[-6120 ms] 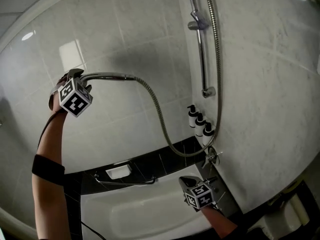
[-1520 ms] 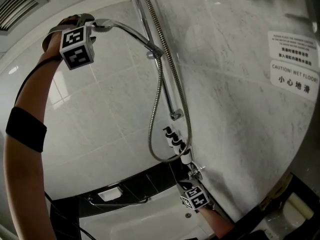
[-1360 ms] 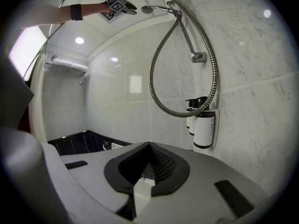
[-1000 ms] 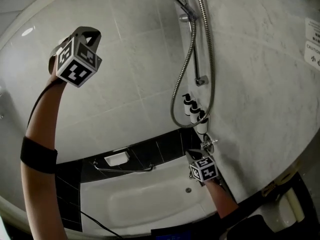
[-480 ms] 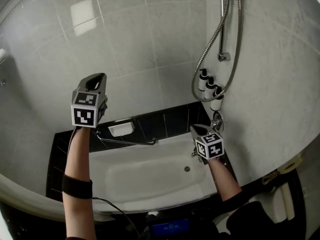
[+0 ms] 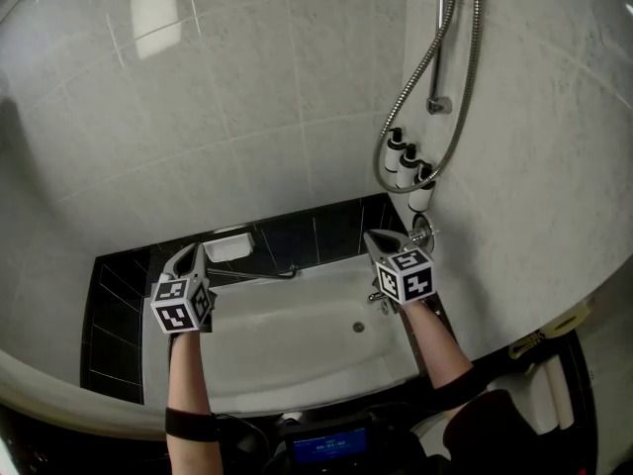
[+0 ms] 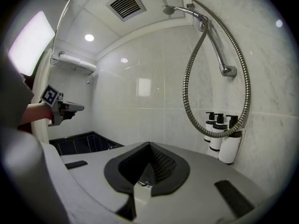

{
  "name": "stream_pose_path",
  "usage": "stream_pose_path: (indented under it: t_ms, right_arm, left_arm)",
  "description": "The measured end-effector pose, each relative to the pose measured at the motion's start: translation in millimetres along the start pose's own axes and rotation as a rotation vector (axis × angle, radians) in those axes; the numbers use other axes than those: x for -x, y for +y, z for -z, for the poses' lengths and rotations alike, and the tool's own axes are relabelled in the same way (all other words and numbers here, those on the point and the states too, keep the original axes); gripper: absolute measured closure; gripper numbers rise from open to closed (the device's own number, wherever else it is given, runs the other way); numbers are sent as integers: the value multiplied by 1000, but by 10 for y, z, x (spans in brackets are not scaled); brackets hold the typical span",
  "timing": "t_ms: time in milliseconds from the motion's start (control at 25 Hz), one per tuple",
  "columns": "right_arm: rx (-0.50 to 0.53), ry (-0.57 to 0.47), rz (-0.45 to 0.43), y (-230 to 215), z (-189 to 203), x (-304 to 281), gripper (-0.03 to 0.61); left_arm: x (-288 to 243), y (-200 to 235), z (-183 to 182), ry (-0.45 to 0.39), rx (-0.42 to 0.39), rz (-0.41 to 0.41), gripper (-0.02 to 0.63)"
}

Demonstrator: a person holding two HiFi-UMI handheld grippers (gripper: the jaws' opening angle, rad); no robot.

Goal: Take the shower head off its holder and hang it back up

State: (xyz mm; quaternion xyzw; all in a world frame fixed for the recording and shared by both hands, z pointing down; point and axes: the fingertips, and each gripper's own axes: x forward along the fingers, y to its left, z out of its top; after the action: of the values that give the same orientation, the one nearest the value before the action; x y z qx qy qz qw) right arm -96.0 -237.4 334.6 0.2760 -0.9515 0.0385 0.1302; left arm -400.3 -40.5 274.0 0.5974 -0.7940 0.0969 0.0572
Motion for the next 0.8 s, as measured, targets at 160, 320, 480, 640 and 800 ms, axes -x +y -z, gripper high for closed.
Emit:
stream_pose_path:
  t_ms: [160,320,480,640,800]
  right_arm:
    - [8,-6,2,1,-46,-10,560]
    - [11,-8,0,22,-76,-2,560]
    - [14,-5,-5,63,-60,-1,560]
    - [21,-6,-3,78,-67,17,560]
    - [32,-15,1,58,-108,34,560]
  left_arm:
    - [111,33,314,16,44,-22,614]
    - [191,-9,347,21,24,-29,614]
    - [237,-7,364,12,50,-28,614]
    - [252,25,405,17,53,-33,614]
    - [229,-21,397,15,41,-26,614]
